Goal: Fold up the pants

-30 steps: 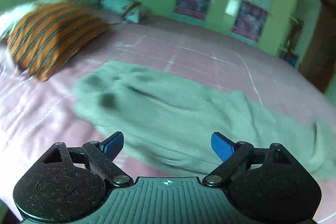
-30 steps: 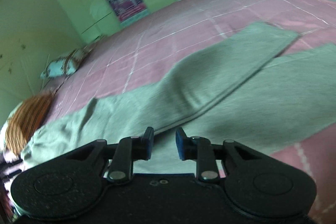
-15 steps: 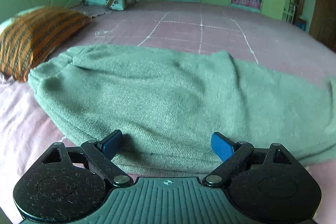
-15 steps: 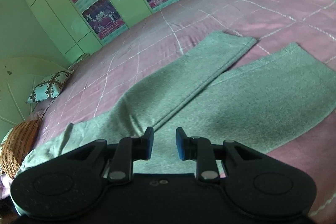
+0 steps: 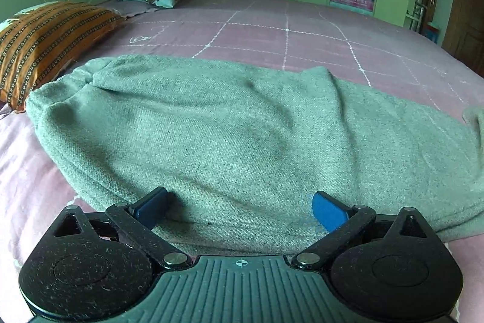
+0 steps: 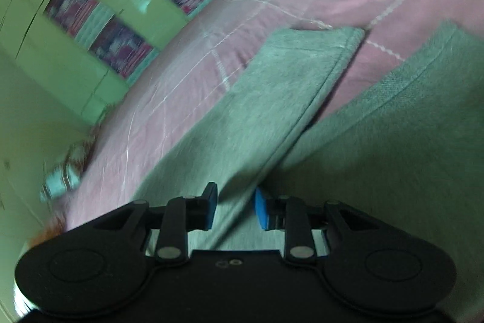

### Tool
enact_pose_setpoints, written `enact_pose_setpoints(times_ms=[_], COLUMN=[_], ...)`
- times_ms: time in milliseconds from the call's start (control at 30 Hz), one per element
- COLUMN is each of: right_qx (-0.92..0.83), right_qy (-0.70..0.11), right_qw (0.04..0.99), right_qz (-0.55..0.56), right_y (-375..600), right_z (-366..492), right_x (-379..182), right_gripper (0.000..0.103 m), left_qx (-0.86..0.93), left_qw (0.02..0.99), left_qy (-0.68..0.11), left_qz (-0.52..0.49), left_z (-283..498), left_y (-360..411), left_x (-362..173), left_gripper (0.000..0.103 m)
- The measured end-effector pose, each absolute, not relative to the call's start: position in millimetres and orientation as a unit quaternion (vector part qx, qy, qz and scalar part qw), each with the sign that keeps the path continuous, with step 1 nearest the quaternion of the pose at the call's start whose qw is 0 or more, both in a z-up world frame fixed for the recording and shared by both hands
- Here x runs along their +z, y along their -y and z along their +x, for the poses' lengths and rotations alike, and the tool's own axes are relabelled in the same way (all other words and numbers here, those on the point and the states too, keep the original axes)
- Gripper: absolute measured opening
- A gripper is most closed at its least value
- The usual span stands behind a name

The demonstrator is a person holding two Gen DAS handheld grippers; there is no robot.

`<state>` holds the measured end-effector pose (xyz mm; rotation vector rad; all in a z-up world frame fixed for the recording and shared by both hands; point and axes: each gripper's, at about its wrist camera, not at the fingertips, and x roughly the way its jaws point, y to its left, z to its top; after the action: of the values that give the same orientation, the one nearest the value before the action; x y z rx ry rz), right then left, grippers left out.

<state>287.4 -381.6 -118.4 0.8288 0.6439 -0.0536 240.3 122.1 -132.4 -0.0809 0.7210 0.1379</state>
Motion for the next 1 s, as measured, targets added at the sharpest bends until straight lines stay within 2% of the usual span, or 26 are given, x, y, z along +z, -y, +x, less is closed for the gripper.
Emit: enact_pose_setpoints(times_ms=[67, 200, 300, 367, 467, 500, 533, 600, 633, 733, 767, 833, 900, 933, 1000], right_qx=[-0.038, -0.023, -0.031, -0.049, -0.058, -0.045, -0.044, -0.055, -0.052, -0.05, -0.05, -0.054, -0.056, -0.054, -0.043], right_qy=[-0.311, -0.242, -0.212, -0.229, -0.307, -0.326, -0.307, -0.272, -0.252, -0.222, -0.219, -0.228, -0.236, -0.239, -0.253], right_qw=[0.867, 0.909, 0.922, 0.919, 0.895, 0.88, 0.878, 0.878, 0.875, 0.853, 0.841, 0.823, 0.813, 0.809, 0.807], right_qz=[0.388, 0.339, 0.324, 0.318, 0.319, 0.343, 0.366, 0.389, 0.41, 0.469, 0.492, 0.517, 0.529, 0.534, 0.532], right_y=[383, 373, 368, 367, 373, 378, 385, 397, 406, 430, 439, 453, 460, 464, 465], right_z=[291, 256, 215, 196, 203, 207, 201, 192, 187, 188, 194, 211, 229, 235, 245], right_x=[-112, -65, -51, -63, -102, -113, -114, -109, -106, -113, -118, -132, -141, -144, -143], right_gripper=[0.0, 0.0, 0.0, 0.0, 0.01, 0.009, 0.007, 0.024, 0.028, 0.058, 0.06, 0.057, 0.037, 0.03, 0.0], left_qx=[0.064, 0.054, 0.048, 0.045, 0.042, 0.04, 0.039, 0.036, 0.036, 0.038, 0.038, 0.038, 0.038, 0.038, 0.038], left_qw=[0.932, 0.931, 0.93, 0.93, 0.93, 0.93, 0.93, 0.93, 0.93, 0.93, 0.93, 0.929, 0.929, 0.928, 0.928], left_qy=[-0.354, -0.361, -0.363, -0.363, -0.364, -0.365, -0.365, -0.365, -0.364, -0.366, -0.366, -0.367, -0.368, -0.369, -0.37], left_qz=[-0.039, -0.028, -0.025, -0.024, -0.022, -0.021, -0.02, -0.02, -0.021, -0.017, -0.017, -0.017, -0.016, -0.017, -0.016], left_z=[242, 243, 242, 242, 242, 242, 241, 240, 240, 241, 242, 242, 242, 242, 242], left_y=[-124, -125, -125, -126, -127, -127, -127, -127, -128, -126, -126, -126, -126, -126, -126], left_x=[-133, -133, -132, -132, -131, -131, -131, -131, -131, -132, -132, -132, -131, -131, -131], left_gripper=[0.1, 0.1, 0.1, 0.1, 0.1, 0.1, 0.1, 0.1, 0.1, 0.1, 0.101, 0.101, 0.101, 0.101, 0.101])
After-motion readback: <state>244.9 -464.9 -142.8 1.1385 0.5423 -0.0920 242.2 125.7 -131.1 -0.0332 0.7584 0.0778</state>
